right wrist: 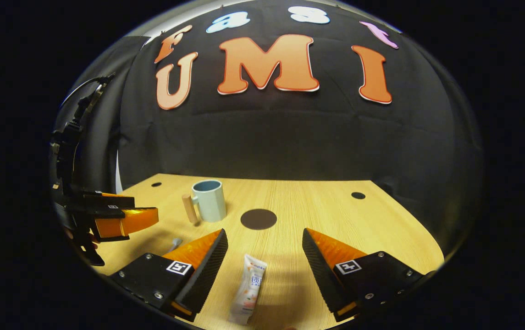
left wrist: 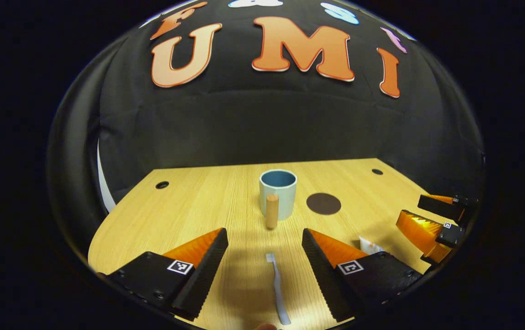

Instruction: Put the toothbrush and toothpaste on the desktop into the cup, then pick up the cup and place it on the coaster on the desktop.

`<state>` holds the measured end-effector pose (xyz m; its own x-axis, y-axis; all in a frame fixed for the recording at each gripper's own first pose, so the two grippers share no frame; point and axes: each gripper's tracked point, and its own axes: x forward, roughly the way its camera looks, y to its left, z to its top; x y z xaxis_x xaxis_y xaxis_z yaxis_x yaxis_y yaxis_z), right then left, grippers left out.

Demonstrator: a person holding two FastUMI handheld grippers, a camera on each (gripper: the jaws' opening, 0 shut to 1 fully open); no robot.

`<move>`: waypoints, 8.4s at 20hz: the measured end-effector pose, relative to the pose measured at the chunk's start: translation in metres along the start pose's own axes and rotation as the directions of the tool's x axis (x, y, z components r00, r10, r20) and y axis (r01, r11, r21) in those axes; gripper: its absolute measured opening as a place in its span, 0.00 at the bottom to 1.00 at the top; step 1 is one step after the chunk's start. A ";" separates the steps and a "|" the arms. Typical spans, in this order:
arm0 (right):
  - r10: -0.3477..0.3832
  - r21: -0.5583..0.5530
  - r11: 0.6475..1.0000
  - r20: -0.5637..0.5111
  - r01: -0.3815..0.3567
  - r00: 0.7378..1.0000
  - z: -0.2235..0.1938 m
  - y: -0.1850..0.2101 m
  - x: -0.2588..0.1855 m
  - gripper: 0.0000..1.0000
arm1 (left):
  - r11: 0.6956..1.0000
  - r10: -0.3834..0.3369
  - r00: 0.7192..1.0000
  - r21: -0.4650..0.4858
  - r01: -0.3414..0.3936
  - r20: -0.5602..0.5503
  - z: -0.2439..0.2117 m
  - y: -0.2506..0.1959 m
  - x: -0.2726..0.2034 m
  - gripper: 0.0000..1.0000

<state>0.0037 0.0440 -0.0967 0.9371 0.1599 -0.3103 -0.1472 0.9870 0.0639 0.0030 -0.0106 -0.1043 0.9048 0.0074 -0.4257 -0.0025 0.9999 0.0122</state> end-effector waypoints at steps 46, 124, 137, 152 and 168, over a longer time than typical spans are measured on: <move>0.096 0.016 0.995 -0.109 -0.094 0.989 -0.032 0.026 0.024 0.14 | 0.996 -0.052 0.984 -0.075 0.040 -0.170 -0.067 0.005 0.017 0.05; 0.046 0.009 0.999 0.235 -0.050 0.971 0.095 0.004 0.080 0.13 | 0.996 -0.059 0.936 -0.039 0.077 0.347 0.110 0.034 0.172 0.07; 0.123 0.004 0.992 0.261 -0.128 0.957 0.112 0.038 0.085 0.13 | 0.990 -0.131 0.966 0.079 0.116 0.223 0.064 0.034 0.100 0.69; 0.257 0.003 0.957 0.447 -0.289 0.857 0.164 0.097 0.110 0.13 | 1.000 -0.018 0.977 0.002 0.018 0.213 0.005 0.106 0.032 0.97; 0.378 -0.060 0.920 0.405 -0.388 0.832 0.164 0.178 0.178 0.13 | 0.994 -0.005 0.996 -0.106 0.014 0.091 -0.052 0.119 0.044 0.98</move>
<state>0.1964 0.2461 0.0153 0.8528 0.5002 0.1502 -0.5181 0.8464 0.1228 0.0199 0.1095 -0.1688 0.9397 0.0020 -0.3421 -0.0348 0.9953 -0.0899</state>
